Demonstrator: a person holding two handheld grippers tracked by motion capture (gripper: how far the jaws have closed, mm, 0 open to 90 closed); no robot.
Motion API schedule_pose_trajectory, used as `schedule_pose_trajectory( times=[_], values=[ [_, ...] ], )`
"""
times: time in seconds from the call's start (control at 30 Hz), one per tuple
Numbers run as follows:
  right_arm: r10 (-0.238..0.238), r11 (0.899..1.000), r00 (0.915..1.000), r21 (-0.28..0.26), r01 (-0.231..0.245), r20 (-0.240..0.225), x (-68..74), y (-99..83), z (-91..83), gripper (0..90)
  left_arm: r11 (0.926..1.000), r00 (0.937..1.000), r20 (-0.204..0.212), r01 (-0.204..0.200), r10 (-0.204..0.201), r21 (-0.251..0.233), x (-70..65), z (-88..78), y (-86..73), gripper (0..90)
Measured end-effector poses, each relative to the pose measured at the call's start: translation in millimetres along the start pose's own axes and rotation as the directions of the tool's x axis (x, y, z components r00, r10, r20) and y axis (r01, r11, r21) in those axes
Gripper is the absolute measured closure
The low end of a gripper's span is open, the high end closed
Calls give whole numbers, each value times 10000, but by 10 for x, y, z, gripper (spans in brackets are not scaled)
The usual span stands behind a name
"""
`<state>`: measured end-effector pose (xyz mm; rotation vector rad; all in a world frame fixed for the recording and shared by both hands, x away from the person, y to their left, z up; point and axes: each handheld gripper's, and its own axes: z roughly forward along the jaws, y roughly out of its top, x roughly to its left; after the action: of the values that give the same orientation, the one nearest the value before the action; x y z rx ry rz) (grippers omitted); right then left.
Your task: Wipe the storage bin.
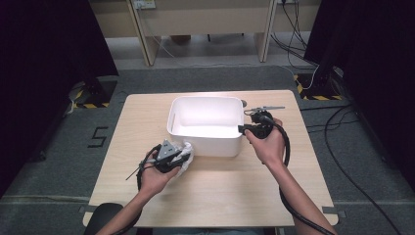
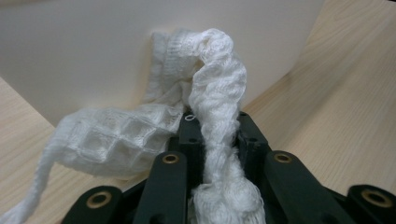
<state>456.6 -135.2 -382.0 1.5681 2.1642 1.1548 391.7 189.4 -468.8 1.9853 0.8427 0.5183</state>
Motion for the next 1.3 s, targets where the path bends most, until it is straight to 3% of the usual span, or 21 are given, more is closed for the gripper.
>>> schedule_pose_trajectory(
  times=[0.8,1.3],
  values=[
    [-10,10000,10000,-23,10,-17,-3,-1,0,726,9980,9996,-171,-219,229,590,5,165,-170,761],
    [-13,10000,10000,-39,13,-23,-2,-5,-1,726,9977,9995,-30,-320,323,603,-59,203,-118,761]
  ],
)
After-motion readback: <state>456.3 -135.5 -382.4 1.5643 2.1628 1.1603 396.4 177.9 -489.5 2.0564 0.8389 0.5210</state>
